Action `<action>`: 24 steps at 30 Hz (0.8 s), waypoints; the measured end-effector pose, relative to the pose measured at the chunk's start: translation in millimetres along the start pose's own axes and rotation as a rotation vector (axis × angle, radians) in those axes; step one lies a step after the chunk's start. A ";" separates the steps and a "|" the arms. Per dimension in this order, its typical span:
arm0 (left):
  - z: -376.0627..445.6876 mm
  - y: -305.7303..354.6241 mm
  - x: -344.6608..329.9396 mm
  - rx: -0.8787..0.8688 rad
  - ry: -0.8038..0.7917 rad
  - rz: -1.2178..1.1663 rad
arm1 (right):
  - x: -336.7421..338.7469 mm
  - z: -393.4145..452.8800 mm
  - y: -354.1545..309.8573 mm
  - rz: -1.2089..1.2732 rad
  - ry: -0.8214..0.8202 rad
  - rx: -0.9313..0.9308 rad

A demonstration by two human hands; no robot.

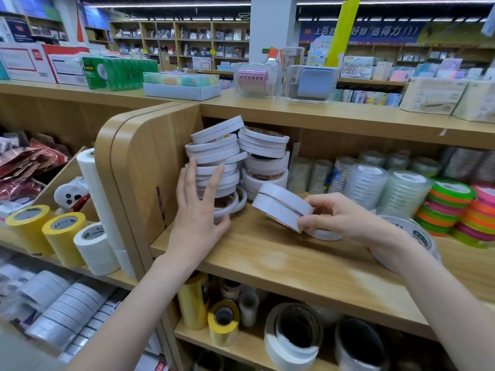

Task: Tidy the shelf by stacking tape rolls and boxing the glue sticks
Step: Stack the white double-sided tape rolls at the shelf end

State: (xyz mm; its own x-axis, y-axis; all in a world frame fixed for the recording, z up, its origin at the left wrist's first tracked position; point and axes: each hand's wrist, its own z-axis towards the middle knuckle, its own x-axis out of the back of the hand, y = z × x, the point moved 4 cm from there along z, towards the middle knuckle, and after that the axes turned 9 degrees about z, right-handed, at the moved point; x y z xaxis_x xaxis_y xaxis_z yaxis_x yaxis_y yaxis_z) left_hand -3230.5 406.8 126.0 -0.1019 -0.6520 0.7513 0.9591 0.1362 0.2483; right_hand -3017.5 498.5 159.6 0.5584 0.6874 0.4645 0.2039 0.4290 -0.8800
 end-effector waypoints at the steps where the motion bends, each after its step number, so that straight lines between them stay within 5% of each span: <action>1: -0.4 -1.9 0.8 -0.014 -0.014 -0.016 | -3.8 3.5 2.0 -0.049 0.011 0.015; 8: -1.3 -6.5 2.2 -0.040 0.021 -0.004 | -10.4 13.6 4.1 -0.236 0.062 0.108; 15: -1.9 -7.3 -1.2 -0.042 0.063 0.029 | 31.7 -12.2 -7.4 -0.010 0.248 0.084; 19: -2.1 -6.7 -2.4 -0.042 0.081 0.022 | 50.1 -21.7 1.8 -0.381 0.311 0.005; 24: -2.3 -7.7 -4.5 -0.048 0.092 0.030 | 31.2 -16.9 22.8 -0.697 0.148 -0.039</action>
State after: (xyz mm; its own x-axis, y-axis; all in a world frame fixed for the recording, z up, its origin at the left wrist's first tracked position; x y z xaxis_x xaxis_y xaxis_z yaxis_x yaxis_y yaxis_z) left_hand -3236.9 406.9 119.3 -0.0504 -0.7142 0.6981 0.9732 0.1220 0.1951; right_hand -2981.8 519.8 152.4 0.3903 0.1725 0.9044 0.5802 0.7166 -0.3871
